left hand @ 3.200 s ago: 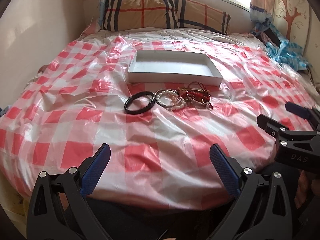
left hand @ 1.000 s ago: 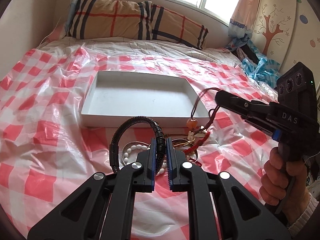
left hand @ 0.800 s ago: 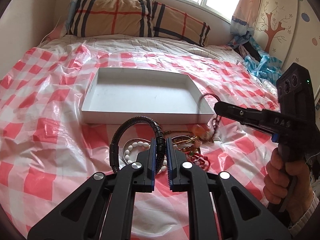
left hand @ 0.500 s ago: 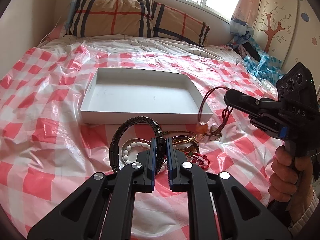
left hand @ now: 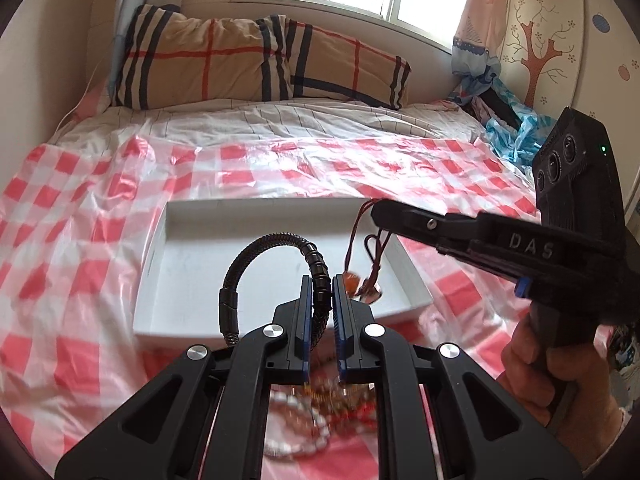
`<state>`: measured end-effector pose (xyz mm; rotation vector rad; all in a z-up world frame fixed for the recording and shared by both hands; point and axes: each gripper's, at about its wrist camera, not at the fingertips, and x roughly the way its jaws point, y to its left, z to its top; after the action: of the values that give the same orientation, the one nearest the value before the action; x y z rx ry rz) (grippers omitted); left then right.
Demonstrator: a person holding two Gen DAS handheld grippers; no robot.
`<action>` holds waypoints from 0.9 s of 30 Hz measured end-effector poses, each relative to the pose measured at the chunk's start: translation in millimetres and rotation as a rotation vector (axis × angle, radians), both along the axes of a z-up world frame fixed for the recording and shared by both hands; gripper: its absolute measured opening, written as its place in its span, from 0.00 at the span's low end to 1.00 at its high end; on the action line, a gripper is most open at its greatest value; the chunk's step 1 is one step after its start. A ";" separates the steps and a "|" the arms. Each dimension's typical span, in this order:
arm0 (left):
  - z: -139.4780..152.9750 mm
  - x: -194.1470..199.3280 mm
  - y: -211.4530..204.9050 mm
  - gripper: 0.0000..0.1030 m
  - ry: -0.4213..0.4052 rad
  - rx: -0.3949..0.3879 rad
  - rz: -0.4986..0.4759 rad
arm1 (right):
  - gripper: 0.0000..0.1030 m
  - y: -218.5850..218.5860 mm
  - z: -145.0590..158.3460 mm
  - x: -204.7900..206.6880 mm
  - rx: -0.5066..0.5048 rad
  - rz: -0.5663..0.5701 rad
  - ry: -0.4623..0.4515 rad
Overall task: Organize jewelry
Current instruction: 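Carry the black bracelet into the box with the left tool while the right tool drops its bracelet, then grasp the gold beaded bracelet with the left tool while the right tool grasps a red bead bracelet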
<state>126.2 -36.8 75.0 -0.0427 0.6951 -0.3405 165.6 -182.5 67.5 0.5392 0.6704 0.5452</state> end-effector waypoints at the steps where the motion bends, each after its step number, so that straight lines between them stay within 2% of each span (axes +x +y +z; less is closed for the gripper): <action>1: -2.0 10.3 -2.7 0.09 0.001 0.007 0.003 | 0.18 -0.3 -2.6 6.1 -0.042 -0.039 0.007; 2: -6.8 22.5 -6.2 0.09 0.005 0.027 0.020 | 0.56 -1.8 -6.5 10.3 -0.095 -0.090 0.022; 3: -11.1 32.0 -5.9 0.09 0.013 0.037 0.046 | 0.63 -4.4 -9.6 11.2 -0.141 -0.137 0.030; 5: -26.0 45.7 -2.2 0.12 0.067 0.029 0.086 | 0.65 -8.6 -15.9 10.2 -0.220 -0.183 0.048; 7: -36.0 44.5 -0.9 0.14 0.100 0.045 0.095 | 0.65 -15.1 -17.9 9.0 -0.252 -0.204 0.054; 9: -39.5 34.9 1.3 0.19 0.096 0.080 0.107 | 0.65 -21.0 -16.4 4.2 -0.246 -0.214 0.056; 11: -39.9 25.1 7.0 0.34 0.099 0.082 0.132 | 0.65 -21.7 -13.4 -4.1 -0.263 -0.218 0.056; 15: -36.5 1.6 13.9 0.43 0.107 0.104 0.166 | 0.66 -14.9 -7.9 -25.0 -0.324 -0.202 0.067; 17: -33.4 -13.7 17.6 0.52 0.101 0.107 0.186 | 0.67 -13.8 -6.4 -36.6 -0.328 -0.198 0.076; 19: -34.7 -33.2 23.5 0.56 0.109 0.103 0.199 | 0.69 -13.6 -8.4 -47.6 -0.328 -0.191 0.089; 22: -44.5 -54.5 30.6 0.57 0.147 0.123 0.207 | 0.70 -15.0 -19.8 -66.1 -0.357 -0.182 0.140; 25: -54.5 -57.3 36.4 0.57 0.198 0.140 0.213 | 0.69 -16.9 -34.9 -80.5 -0.401 -0.172 0.206; 27: -55.1 -56.2 38.1 0.57 0.197 0.143 0.216 | 0.70 -15.2 -40.6 -84.0 -0.417 -0.160 0.227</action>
<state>70.0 1.2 19.9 -0.0150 0.9003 -0.0791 81.6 -197.7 26.9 0.2591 0.9209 0.1838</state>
